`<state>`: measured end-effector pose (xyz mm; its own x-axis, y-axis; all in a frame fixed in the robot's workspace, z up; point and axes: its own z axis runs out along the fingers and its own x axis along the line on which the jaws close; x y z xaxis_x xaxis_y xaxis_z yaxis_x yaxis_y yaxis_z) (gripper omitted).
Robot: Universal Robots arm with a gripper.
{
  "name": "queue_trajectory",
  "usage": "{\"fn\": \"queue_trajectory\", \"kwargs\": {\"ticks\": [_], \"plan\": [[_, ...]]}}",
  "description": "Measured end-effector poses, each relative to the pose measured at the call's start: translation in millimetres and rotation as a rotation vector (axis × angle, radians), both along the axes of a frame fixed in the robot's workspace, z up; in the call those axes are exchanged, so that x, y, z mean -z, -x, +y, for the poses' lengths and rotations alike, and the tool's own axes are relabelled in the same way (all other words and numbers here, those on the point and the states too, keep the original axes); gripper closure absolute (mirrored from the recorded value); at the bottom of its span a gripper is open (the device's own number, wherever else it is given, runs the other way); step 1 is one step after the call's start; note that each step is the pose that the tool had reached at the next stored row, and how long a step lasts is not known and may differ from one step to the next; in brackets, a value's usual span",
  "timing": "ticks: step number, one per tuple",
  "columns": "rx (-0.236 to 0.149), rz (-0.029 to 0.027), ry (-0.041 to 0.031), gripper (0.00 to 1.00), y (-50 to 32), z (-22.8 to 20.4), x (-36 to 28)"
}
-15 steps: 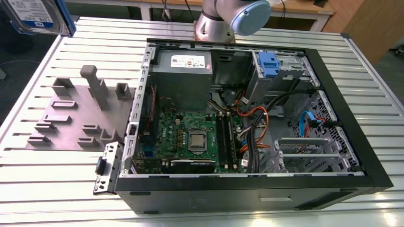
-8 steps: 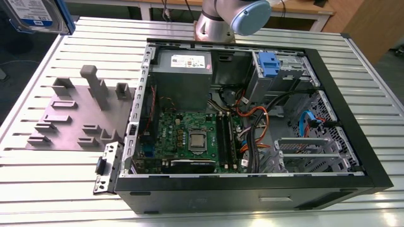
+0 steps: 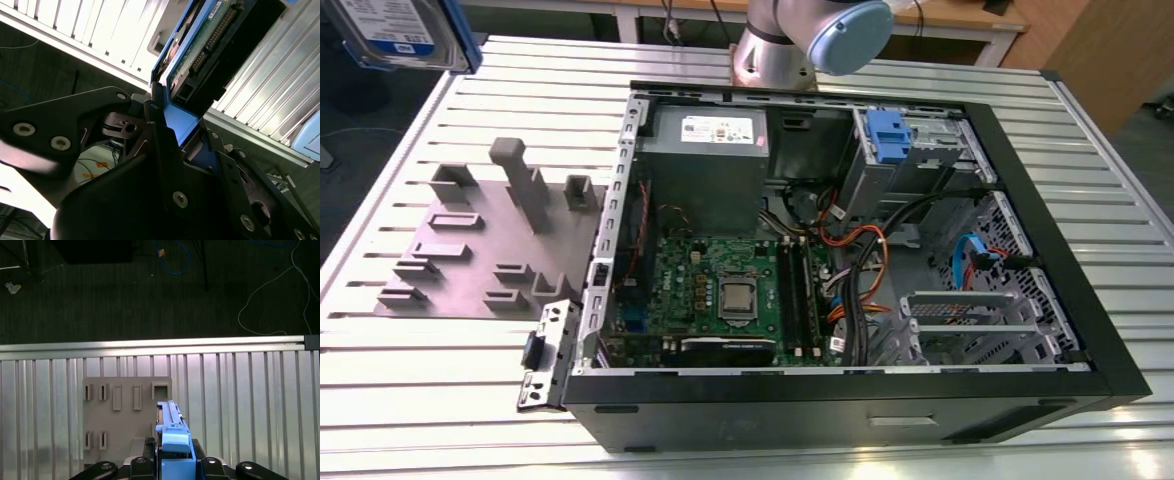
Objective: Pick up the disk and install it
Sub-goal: 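Pick up the disk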
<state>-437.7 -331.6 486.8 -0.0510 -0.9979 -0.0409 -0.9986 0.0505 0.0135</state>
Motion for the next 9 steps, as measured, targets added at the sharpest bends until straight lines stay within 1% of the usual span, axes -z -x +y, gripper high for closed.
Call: {"fn": "queue_trajectory", "kwargs": {"ticks": [9], "plan": [[0.000,0.0000,0.0000,0.64,-6.2,0.0,0.0]]}}
